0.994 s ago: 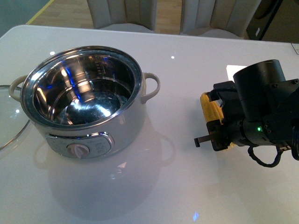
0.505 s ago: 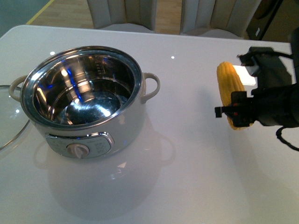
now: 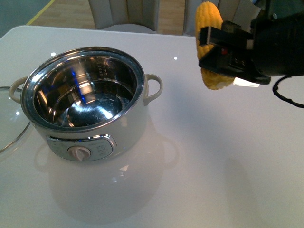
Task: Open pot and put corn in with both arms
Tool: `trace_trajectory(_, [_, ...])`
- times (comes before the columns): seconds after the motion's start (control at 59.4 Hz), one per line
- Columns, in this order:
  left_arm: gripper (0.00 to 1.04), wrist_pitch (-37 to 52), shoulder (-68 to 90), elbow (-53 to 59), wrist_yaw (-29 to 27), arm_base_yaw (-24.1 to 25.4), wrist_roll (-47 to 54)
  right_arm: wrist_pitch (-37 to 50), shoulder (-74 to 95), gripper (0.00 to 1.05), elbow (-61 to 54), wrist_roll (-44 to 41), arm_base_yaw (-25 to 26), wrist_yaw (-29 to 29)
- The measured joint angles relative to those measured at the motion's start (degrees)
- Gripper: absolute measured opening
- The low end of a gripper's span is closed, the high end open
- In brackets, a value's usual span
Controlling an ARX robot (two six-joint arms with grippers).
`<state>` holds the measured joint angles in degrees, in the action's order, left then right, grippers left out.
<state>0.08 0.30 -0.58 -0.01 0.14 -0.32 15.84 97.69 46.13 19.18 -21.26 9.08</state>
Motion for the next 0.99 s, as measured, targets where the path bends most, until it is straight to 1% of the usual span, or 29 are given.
trace_trajectory(0.152, [0.98, 0.0, 0.0, 0.0, 0.0, 0.0, 0.0, -1.9, 1.4, 0.23, 5.4, 2.7, -4.8, -0.9])
trace_trajectory(0.421, [0.98, 0.0, 0.0, 0.0, 0.0, 0.0, 0.0, -3.9, 6.4, 0.23, 12.2, 6.5, -9.4, -1.6])
trace_trajectory(0.691, [0.98, 0.0, 0.0, 0.0, 0.0, 0.0, 0.0, -5.5, 11.8, 0.23, 18.1, 9.8, -13.1, -1.6])
trace_trajectory(0.994, [0.98, 0.0, 0.0, 0.0, 0.0, 0.0, 0.0, -6.9, 17.1, 0.23, 22.9, 11.1, -16.0, -2.5])
